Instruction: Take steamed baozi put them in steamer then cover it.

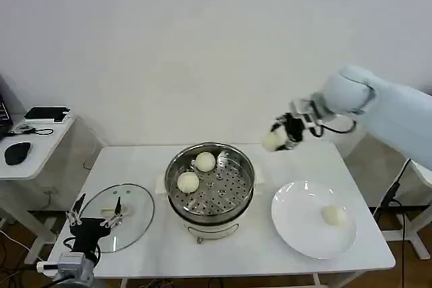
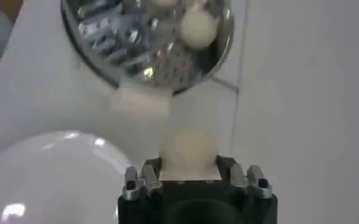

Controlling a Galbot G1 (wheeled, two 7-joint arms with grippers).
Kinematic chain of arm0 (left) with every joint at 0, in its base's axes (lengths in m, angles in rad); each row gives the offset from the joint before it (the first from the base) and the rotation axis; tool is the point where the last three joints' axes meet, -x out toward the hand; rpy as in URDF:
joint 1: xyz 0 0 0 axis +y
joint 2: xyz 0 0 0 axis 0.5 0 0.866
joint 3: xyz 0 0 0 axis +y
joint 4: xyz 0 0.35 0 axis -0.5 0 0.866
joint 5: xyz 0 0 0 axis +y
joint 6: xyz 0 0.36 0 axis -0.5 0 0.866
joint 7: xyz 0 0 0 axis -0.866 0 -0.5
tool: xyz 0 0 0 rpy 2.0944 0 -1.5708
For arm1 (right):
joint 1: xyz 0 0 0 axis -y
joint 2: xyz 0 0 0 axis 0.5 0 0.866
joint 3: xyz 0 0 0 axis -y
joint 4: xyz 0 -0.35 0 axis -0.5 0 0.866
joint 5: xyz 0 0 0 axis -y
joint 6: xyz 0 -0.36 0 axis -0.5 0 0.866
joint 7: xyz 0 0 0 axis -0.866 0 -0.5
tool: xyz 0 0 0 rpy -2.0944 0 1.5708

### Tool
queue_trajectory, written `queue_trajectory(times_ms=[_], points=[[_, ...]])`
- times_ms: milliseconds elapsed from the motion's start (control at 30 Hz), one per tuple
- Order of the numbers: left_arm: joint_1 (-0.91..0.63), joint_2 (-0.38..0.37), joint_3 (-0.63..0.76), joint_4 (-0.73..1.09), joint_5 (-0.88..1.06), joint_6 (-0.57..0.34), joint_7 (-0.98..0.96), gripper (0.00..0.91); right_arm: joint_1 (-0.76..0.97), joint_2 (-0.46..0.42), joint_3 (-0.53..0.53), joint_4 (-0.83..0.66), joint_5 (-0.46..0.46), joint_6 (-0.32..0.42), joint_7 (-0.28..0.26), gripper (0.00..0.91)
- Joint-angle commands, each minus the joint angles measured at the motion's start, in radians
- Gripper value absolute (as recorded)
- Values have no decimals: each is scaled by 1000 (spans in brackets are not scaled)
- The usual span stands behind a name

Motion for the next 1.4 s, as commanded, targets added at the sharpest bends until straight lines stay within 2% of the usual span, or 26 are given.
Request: queue_trajectory(times_ms=[33,100,267,567,967,1233,1267,1333,1400], points=[[4,0,-16,-8,0,1,0,907,36,217,-52,-23,71,5,22,635],[11,1,-28,-15,-3,1,0,907,2,258,-55,-29,56,24,11,635],[20,4,-57,-19,-14,2,0,907,-46,286,-82,-38,8,78,-2,635],[25,-1,-71,-21,-20,2,1,907,-72,289,-150,-8,-77,184,-46,635],[29,-5,-96,-18,-34,0,4,907,-94,333,-176,-4,-81,220,-58,635],[30,-8,-102,-13,-42,-3,5,907,-87,330,-185,2,-102,232,-71,635],[30,-8,-102,-13,-41,-3,5,907,-88,328,-185,3,-103,234,-73,675],[30,-8,-101,-14,-41,-2,5,907,-88,324,-186,5,-104,235,-72,907],[29,-10,-99,-15,-41,-2,5,907,-92,320,-186,5,-103,251,-51,907]])
